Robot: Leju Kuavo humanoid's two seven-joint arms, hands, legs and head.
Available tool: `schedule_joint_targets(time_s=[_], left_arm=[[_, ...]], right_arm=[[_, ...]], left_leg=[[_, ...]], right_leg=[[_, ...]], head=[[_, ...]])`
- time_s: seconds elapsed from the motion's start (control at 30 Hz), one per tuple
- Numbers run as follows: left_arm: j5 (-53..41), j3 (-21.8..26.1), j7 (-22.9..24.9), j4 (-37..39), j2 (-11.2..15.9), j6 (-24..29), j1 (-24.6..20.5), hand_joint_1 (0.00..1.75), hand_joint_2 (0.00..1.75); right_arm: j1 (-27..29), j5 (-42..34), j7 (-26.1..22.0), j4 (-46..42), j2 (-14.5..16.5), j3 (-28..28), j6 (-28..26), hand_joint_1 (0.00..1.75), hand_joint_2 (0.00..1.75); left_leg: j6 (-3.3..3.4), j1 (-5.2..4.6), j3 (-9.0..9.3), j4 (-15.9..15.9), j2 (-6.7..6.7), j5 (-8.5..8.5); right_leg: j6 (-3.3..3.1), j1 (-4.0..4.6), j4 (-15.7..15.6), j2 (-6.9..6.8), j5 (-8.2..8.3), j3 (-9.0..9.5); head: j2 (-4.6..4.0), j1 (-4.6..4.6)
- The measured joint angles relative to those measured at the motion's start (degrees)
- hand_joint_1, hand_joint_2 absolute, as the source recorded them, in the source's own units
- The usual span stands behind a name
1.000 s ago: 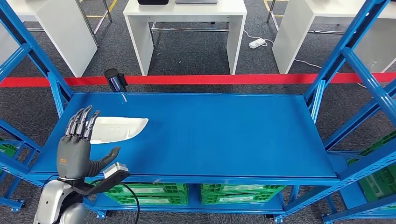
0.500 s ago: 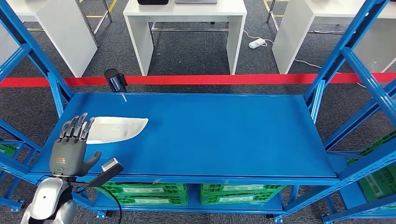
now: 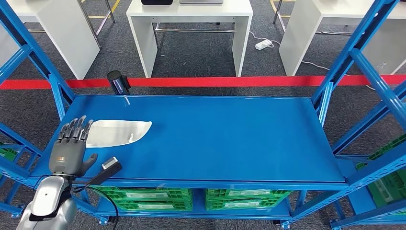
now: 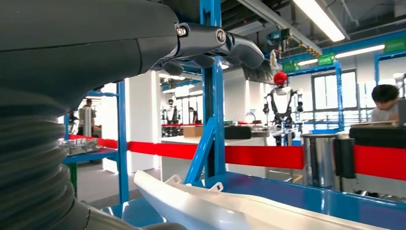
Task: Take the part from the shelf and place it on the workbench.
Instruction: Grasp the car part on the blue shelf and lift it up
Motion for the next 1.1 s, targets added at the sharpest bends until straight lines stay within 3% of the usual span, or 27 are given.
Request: schedule_joint_targets(time_s=[0.43, 1.1], left_arm=[[2.2, -0.3, -2.1, 7.3, 0.0, 0.9, -3.8, 0.0, 1.75], [7.9, -1.4, -4.7, 14.2, 0.0, 1.5, -6.3, 0.0, 1.75]], right_arm=[[0.0, 0.0, 0.1, 0.0, 0.0, -0.4, 0.0, 0.0, 0.0], [0.0, 0.2, 0.2, 0.0, 0.0, -0.6, 0.0, 0.0, 0.0]], left_leg=[[-0.01, 0.0, 0.0, 0.0, 0.02, 0.0], [-0.01, 0.0, 0.02, 0.0, 0.03, 0.0]], right_leg=[[0.0, 0.0, 0.0, 0.01, 0.0, -0.01], [0.0, 0.0, 0.0, 0.03, 0.0, 0.0]], head=[[0.0, 0.0], [0.0, 0.0]])
